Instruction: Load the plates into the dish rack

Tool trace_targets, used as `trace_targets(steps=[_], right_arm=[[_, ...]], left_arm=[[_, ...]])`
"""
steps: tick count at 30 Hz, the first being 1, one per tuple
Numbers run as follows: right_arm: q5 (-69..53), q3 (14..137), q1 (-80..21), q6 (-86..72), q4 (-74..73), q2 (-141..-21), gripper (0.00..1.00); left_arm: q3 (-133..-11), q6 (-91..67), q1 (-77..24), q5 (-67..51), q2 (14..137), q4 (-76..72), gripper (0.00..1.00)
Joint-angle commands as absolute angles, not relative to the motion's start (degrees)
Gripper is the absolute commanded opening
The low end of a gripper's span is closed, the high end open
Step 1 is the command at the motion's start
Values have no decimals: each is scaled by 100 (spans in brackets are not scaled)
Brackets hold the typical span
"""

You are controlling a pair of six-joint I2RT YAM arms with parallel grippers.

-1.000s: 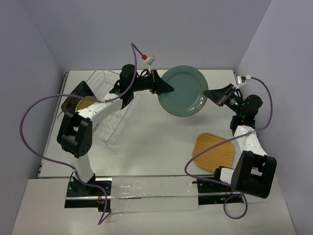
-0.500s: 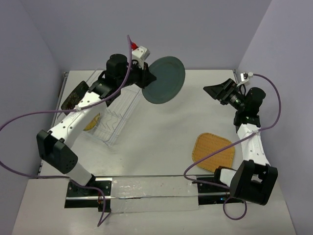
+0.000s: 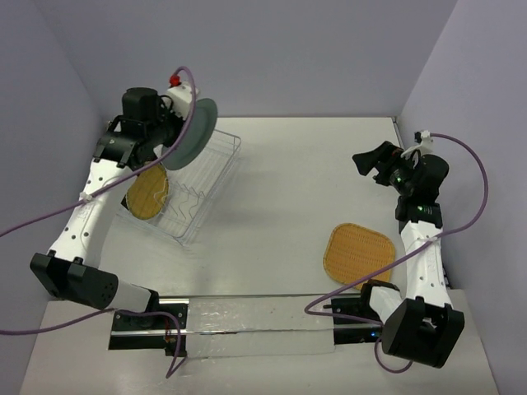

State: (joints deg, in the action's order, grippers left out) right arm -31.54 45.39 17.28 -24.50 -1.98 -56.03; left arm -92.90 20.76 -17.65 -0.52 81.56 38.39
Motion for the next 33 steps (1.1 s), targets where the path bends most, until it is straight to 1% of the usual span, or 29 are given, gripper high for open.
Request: trace_targets(steps=[1,6,8,11,13,16,20,23,28,33], right_arm=[[-2935,4595,1749,-2214,-334,-5771,100],[-3026,4611,1749,-2176,-343,-5944,100],[-3003,4605,1749,-2171,-343,-6013,100],[-3028,4605,1749,-2180,-343,-6128,100],[-3067,4608,1756,-2178,-343,-6210,100],[-3029,4597,1749,-2162,-343,-6275,100],[-3039,4627,1754,-2171,-343,-6323,100],[-3024,4623,1757,-2171,-343,-6346,100],[-3015,4606,1757,-2145,-352,-6311,100],[-3022,4614,1750,-2136,-360,-6327,100]], left_arm=[[-9054,2238,-1268,-240,7328,3537,0],[-8731,1959,-1071,266,7397,3921,0],[-8591,1844,-917,321,7349,3850,0],[-8620,1506,-751,90,7306,3814,0],[-8538,1372,-738,296,7257,3816,0],[-8059,1332,-725,603,7065,3578,0],[-8067,1243,-692,749,7022,3577,0],[-8086,1223,-668,591,7031,3568,0],[-8013,1199,-659,897,7192,3609,0],[-7887,1298,-659,817,7382,3614,0]])
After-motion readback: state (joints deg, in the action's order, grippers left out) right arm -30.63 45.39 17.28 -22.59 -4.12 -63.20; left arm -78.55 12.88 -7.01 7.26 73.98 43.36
